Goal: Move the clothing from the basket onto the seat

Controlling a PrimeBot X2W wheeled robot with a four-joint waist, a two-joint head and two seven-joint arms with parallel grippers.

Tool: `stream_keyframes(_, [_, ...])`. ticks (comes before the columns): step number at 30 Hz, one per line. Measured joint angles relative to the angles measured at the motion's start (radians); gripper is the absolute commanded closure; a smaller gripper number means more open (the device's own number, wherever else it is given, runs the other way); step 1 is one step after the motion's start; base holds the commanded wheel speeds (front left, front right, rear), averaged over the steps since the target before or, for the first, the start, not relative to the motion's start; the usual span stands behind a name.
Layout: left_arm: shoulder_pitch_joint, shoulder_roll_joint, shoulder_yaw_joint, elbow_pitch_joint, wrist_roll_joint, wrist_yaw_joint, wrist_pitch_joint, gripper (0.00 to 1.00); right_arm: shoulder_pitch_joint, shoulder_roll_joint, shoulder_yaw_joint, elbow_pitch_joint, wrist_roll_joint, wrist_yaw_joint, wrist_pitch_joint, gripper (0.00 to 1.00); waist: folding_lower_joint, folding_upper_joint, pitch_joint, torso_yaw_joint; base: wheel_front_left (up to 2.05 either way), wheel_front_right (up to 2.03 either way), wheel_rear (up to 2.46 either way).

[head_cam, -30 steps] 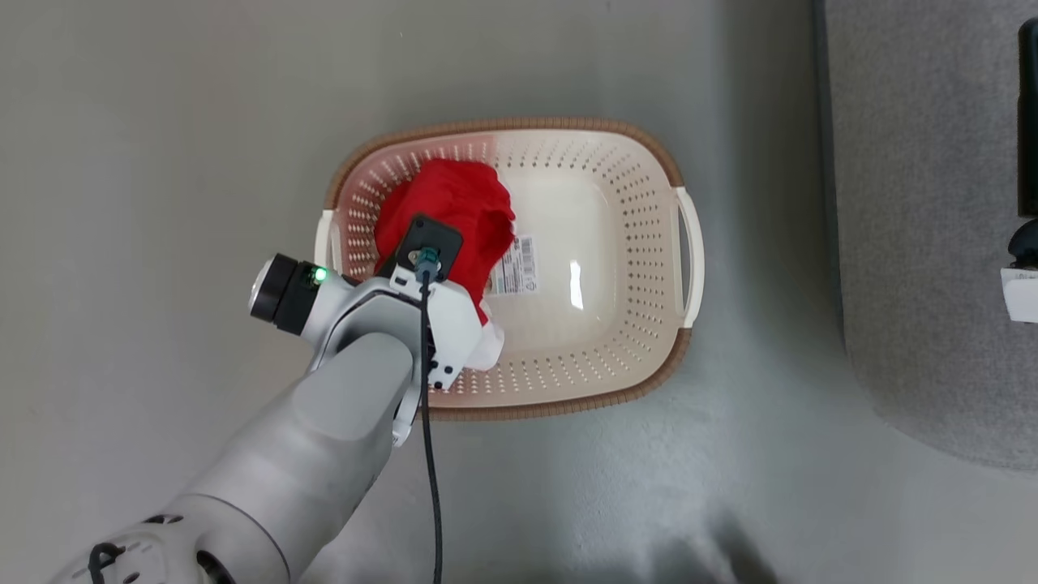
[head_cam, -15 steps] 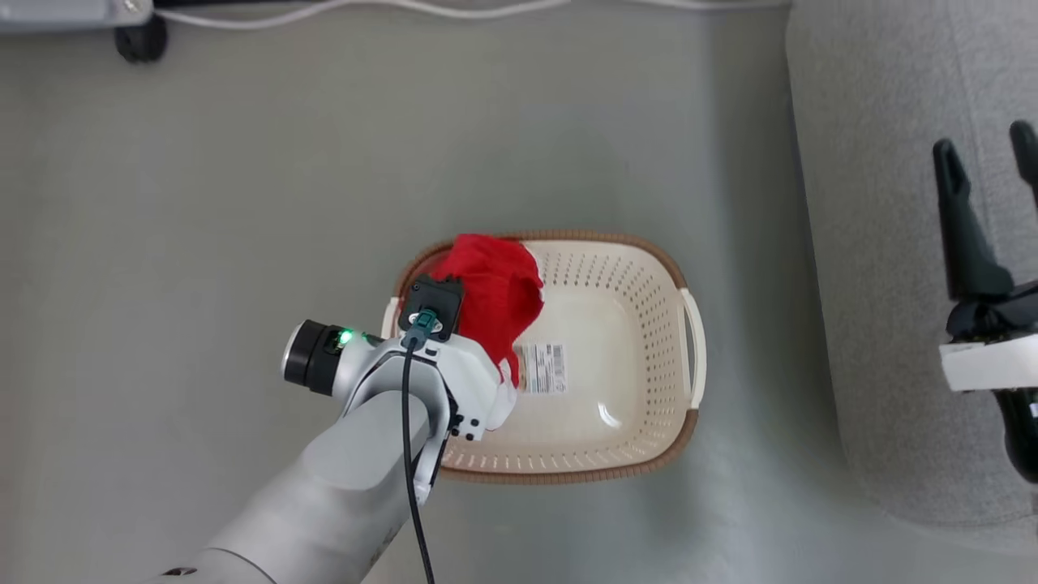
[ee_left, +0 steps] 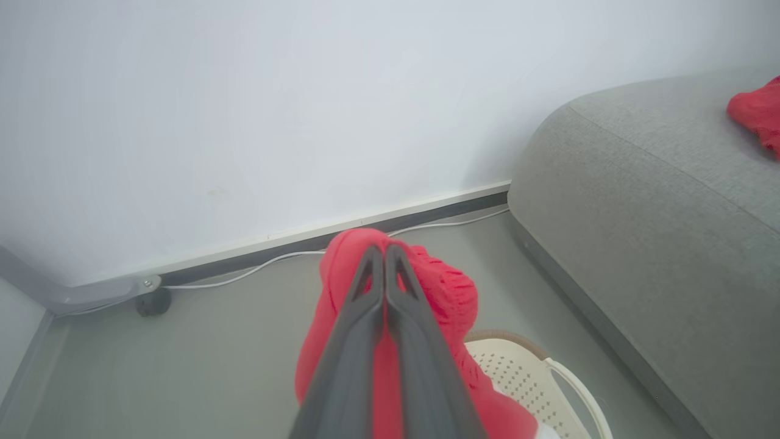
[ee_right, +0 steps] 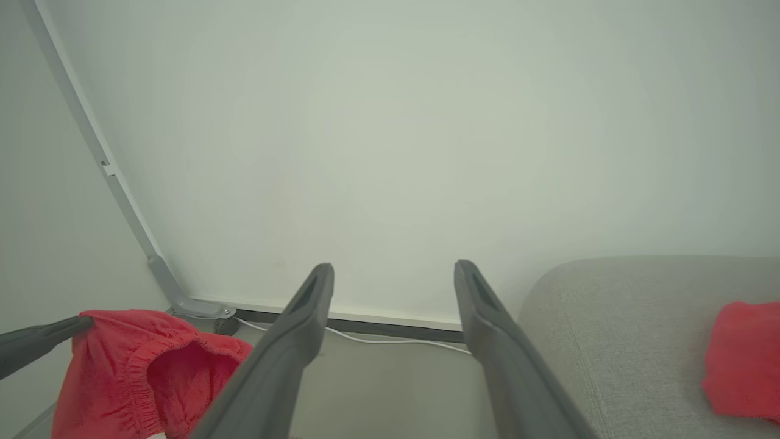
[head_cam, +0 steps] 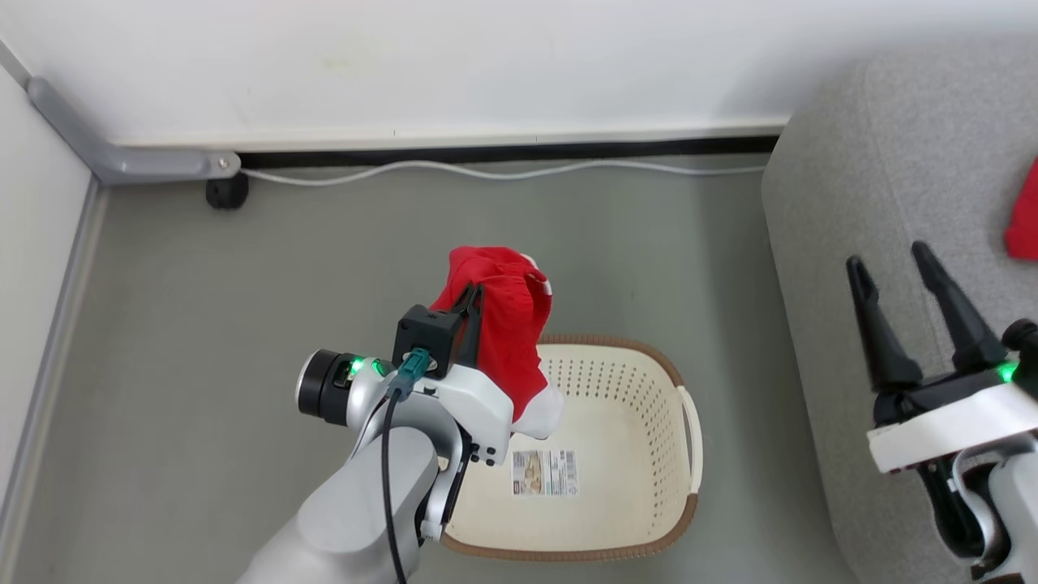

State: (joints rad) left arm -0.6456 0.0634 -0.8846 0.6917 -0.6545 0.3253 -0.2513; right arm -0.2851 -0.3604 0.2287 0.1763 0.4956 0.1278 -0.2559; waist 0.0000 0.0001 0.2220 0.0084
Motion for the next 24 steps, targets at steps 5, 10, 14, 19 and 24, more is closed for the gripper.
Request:
stream_keyframes(5, [0.069, 0.019, 0.089, -0.095, 0.062, -0.008, 0.0, 1.0, 0.037, 0.03, 0.009, 0.036, -0.014, 0.0, 0.0, 0.0, 0.0, -0.0001, -0.065, -0.002, 0.0, 0.0, 0.0])
stream_keyframes(10, [0.106, 0.035, 0.155, -0.197, 0.119, -0.011, 0.0, 1.0, 0.064, 0.056, 0.011, 0.066, -0.023, 0.0, 0.0, 0.0, 0.0, 0.0, -0.111, -0.006, 0.0, 0.0, 0.0])
stream_keyframes(14, [0.105, 0.049, 0.161, -0.272, 0.17, -0.026, 0.0, 1.0, 0.082, 0.07, 0.012, 0.072, -0.034, 0.0, 0.0, 0.0, 0.0, 0.0, -0.125, -0.01, 0.0, 0.0, 0.0])
stream_keyframes(19, [0.078, 0.057, 0.162, -0.369, 0.203, -0.026, 0.0, 1.0, 0.093, 0.076, 0.012, 0.081, -0.04, 0.0, 0.0, 0.0, -0.0001, -0.0001, -0.129, -0.014, 0.0, 0.0, 0.0])
stream_keyframes(24, [0.004, 0.067, 0.16, -0.472, 0.24, -0.023, 0.014, 1.0, 0.098, 0.077, 0.012, 0.087, -0.04, 0.0, 0.0, 0.0, 0.0, 0.0, -0.128, -0.018, 0.0, 0.0, 0.0])
